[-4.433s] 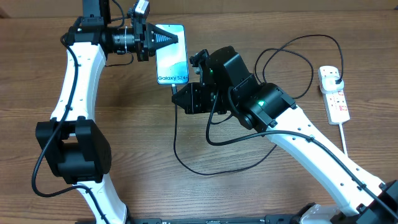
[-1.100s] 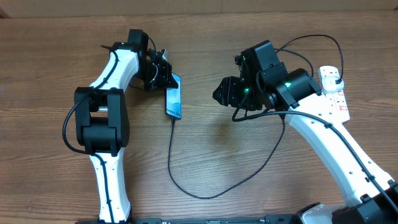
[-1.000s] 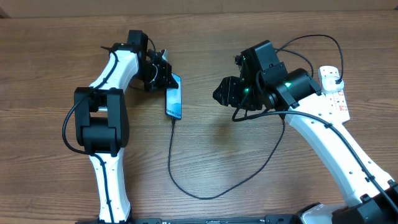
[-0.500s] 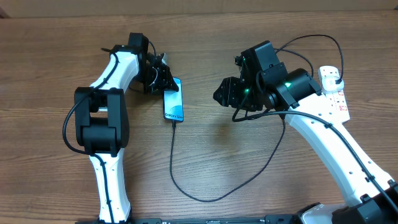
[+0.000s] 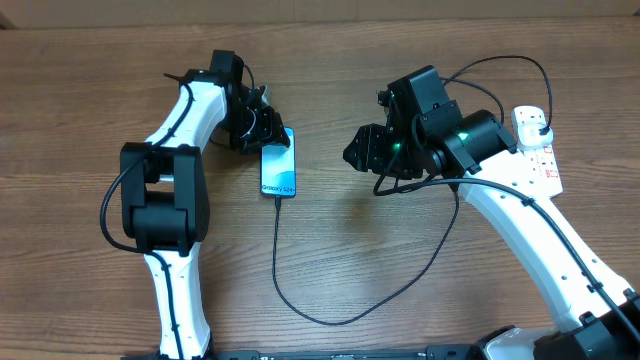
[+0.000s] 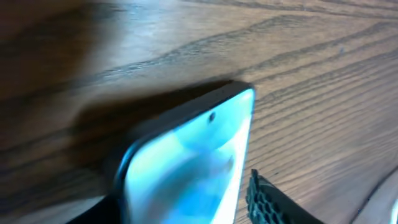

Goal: Plug charger to phone and switch on socket
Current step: 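Lower the phone flat onto the table with the left gripper and release, then raise the left arm away and move the right gripper toward the power strip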

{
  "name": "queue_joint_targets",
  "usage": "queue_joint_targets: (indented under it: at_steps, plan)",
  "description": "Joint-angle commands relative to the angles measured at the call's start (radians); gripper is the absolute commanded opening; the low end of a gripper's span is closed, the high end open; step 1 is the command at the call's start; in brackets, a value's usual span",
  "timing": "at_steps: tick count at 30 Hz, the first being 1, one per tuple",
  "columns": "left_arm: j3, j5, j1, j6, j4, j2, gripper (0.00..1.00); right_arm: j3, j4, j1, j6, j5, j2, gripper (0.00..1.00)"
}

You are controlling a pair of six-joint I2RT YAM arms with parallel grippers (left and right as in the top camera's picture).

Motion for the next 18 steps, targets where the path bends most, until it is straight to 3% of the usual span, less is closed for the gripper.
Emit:
queue_joint_targets:
  at_steps: [1,11,18]
  plan:
    - [-0.029,-0.228,0.006,-0.008,-0.013,0.045,0.58,0.012,-0.002,0.001,-0.005,0.007,0.002,0.52]
    - [-0.02,-0.299,0.012,0.014,-0.025,0.035,0.61,0.013,-0.003,-0.007,-0.043,0.01,0.002,0.52]
    - [0.132,-0.302,0.038,0.045,-0.13,-0.109,0.66,0.034,-0.044,-0.132,-0.065,0.021,-0.013,0.47]
